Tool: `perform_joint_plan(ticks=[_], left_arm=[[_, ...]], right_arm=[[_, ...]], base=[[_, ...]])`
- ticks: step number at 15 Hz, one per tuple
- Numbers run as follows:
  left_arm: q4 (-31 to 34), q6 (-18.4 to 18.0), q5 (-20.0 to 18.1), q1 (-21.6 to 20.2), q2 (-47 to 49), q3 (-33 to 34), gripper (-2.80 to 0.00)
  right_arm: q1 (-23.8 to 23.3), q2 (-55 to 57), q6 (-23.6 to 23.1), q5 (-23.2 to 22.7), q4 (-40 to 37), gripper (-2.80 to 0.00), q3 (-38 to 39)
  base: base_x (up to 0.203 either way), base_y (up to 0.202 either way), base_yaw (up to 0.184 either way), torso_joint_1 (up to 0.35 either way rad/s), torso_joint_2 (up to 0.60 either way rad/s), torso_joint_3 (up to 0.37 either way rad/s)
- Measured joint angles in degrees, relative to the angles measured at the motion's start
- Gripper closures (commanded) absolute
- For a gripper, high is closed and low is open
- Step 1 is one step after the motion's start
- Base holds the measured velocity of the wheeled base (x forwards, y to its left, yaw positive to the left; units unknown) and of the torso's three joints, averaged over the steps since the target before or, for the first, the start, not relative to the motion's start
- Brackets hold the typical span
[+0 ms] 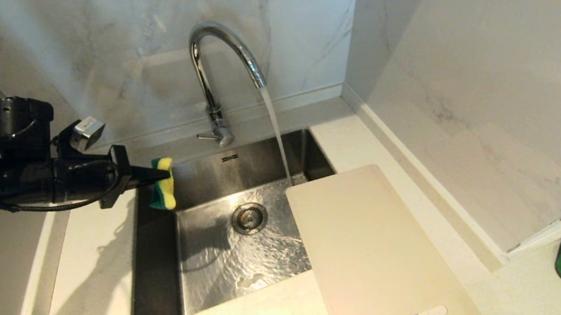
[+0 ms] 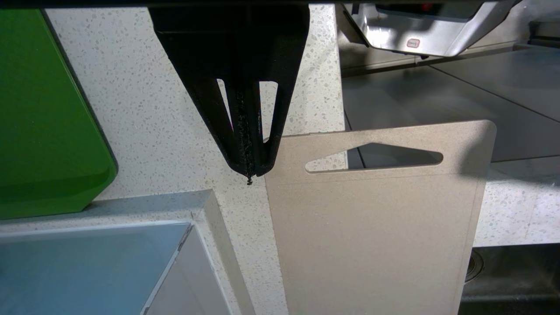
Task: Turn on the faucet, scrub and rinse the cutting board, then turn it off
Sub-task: Put down the cleaning cloth
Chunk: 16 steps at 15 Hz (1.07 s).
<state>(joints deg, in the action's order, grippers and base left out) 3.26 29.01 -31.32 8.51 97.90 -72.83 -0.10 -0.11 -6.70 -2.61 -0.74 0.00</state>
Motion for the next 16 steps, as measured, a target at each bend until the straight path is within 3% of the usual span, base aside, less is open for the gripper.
perform_joint_plan(ticks=[3,5,9,16], left_arm=[[10.37,-12.51,8.72,-1.89,0.52,-2.37,0.0],[12.67,-20.12,15.4,-4.35,1.54,-2.24,0.0],[12.9,-24.69,16.72,-9.97,4.75,-0.83,0.0],[12.37,-25.23,18.61,-13.34,10.72,-0.37,0.0]], right_arm=[[0.0,0.0,0.06,0.0,0.0,0.0,0.0],[0.0,0.0,0.09,0.02,0.0,0.0,0.0],[0.0,0.01,0.39,0.07,-0.02,0.0,0.0],[0.0,0.01,0.82,0.11,-0.02,0.0,0.0]], base=[[0.0,0.0,0.0,0.0,0.0,0.0],[0.0,0.0,0.0,0.0,0.0,0.0],[0.0,0.0,0.0,0.0,0.0,0.0],[0.0,0.0,0.0,0.0,0.0,0.0]])
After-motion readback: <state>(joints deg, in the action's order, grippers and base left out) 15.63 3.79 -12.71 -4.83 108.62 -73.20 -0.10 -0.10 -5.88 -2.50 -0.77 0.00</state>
